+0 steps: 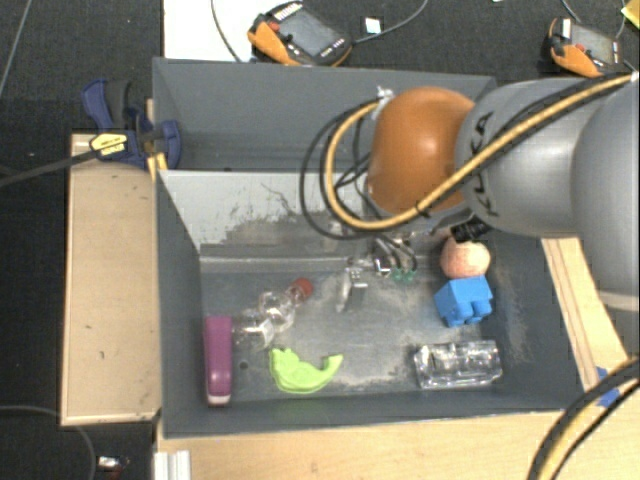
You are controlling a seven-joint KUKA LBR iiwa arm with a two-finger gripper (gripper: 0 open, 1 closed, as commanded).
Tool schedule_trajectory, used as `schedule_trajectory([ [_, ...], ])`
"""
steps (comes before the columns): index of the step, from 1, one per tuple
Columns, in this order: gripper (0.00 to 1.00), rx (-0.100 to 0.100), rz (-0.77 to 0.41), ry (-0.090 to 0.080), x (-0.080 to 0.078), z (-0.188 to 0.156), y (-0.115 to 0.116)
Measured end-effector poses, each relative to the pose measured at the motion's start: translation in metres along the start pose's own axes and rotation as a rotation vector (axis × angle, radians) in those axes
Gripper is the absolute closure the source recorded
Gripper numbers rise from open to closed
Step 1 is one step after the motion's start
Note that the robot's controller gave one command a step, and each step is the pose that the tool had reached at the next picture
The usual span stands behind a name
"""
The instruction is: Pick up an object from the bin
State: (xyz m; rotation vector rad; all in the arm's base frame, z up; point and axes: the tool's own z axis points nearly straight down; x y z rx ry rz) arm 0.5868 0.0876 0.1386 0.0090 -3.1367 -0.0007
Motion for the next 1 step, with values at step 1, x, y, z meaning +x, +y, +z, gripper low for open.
schedule_trajectory([
  [1, 0.00, -0.001, 0.004, -0.008, -0.0020, -0.0043, -0.0003],
])
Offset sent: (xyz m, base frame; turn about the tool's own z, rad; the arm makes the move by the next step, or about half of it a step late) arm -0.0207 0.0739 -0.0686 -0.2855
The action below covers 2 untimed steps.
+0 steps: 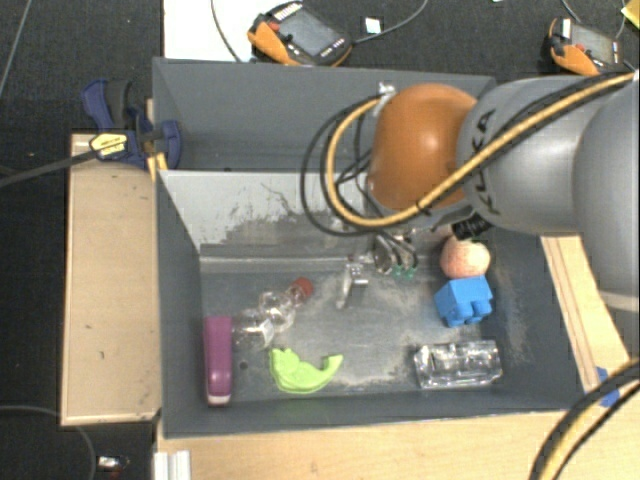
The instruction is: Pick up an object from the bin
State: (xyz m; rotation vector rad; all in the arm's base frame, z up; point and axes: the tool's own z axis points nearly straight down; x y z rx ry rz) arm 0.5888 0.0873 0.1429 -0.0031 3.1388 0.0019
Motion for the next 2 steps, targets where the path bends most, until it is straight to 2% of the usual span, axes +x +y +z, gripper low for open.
schedule_trajectory([
  [1, 0.00, -0.001, -0.287, 0.002, 0.022, 0.073, 0.075],
  [2, 0.00, 0.000, -0.360, -0.008, 0.032, 0.027, 0.082],
])
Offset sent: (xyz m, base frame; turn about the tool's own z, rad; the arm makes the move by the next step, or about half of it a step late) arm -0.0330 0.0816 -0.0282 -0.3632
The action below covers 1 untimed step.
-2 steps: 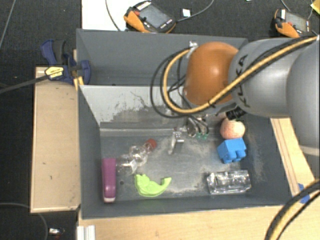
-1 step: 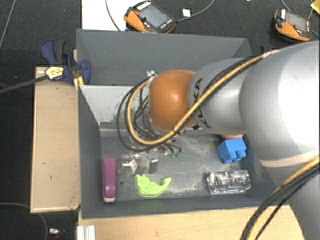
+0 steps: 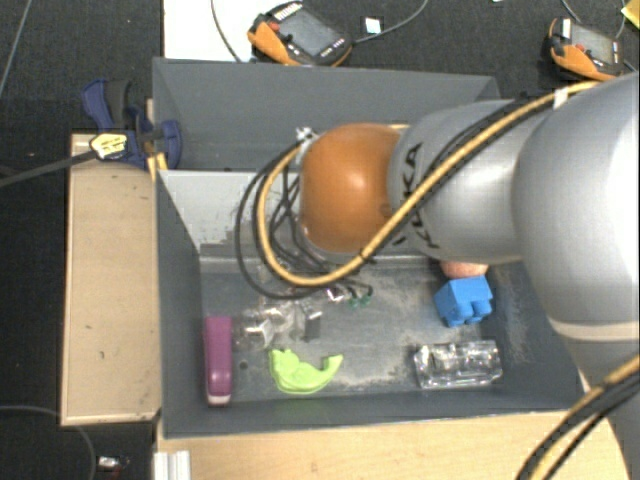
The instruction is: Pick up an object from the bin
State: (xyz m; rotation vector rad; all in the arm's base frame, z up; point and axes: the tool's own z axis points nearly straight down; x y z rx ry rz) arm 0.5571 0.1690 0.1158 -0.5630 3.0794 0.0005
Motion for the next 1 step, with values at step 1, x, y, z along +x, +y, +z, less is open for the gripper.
schedule_trajectory([
  [1, 0.00, -0.004, -0.186, 0.005, -0.0316, 0.0153, 0.0116],
])
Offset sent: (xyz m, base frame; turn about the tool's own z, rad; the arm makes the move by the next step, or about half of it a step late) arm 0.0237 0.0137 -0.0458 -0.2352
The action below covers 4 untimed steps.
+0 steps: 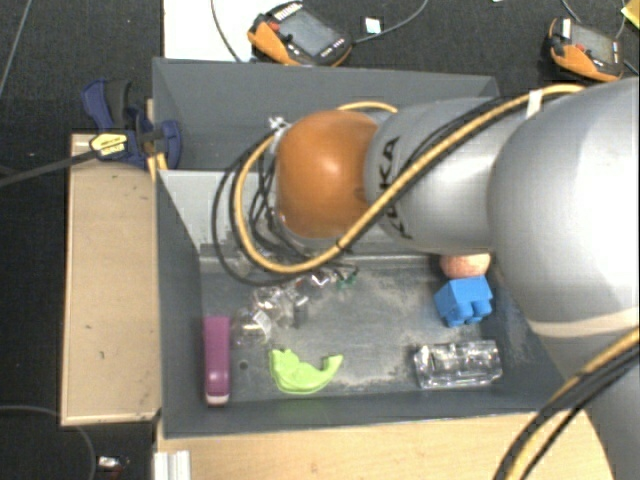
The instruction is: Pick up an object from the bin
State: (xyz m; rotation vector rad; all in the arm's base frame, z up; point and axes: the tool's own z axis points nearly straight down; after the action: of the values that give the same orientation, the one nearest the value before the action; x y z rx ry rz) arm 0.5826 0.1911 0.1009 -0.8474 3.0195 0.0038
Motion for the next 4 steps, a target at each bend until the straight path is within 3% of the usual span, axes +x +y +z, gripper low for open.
schedule_trajectory([
  [1, 0.00, 0.004, -0.046, -0.006, 0.005, 0.030, -0.006],
  [2, 1.00, 0.000, -0.339, -0.001, 0.019, 0.030, -0.018],
  [4, 1.00, 0.000, -0.336, -0.005, 0.018, 0.026, -0.018],
])
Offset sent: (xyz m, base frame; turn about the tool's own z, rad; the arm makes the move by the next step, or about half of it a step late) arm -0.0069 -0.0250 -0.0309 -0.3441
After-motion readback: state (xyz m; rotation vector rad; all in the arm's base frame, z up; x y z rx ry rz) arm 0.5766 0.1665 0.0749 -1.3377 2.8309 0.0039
